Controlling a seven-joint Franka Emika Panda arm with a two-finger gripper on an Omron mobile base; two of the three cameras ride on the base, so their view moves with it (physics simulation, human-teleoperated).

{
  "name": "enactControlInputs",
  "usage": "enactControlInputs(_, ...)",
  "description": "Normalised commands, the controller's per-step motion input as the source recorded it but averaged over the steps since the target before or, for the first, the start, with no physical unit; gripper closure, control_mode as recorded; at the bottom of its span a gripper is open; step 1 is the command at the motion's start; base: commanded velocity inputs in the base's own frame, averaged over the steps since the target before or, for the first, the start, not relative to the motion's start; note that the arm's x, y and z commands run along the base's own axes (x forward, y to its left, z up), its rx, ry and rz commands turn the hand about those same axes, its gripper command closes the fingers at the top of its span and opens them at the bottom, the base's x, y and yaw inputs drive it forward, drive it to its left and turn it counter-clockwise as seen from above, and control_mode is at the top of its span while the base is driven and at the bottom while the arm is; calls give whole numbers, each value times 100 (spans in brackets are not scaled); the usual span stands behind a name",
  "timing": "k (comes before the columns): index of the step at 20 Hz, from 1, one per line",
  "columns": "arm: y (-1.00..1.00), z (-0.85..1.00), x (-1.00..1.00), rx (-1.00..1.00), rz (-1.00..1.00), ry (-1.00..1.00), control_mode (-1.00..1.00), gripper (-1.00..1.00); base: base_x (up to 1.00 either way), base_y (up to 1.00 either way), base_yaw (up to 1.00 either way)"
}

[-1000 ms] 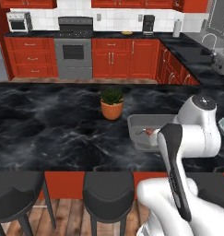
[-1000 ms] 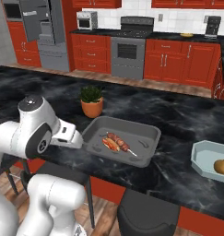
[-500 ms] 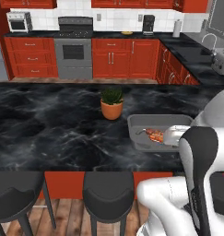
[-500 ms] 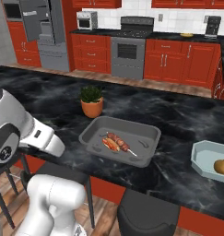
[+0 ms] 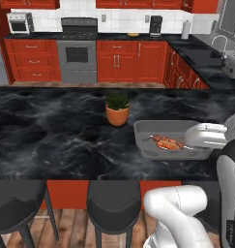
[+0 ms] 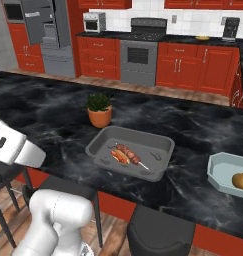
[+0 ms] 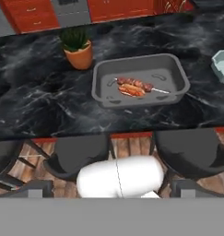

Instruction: Place the cold items (potato and mushroom) from the fridge in one tupperware on the dining counter. Place the warm items (hot dog and kebab skewer) in the stove area in another tupperware.

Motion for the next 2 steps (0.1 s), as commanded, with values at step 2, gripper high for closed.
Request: enactControlInputs(2, 16, 57, -18, -1, 1, -26, -100, -100, 0, 0, 0)
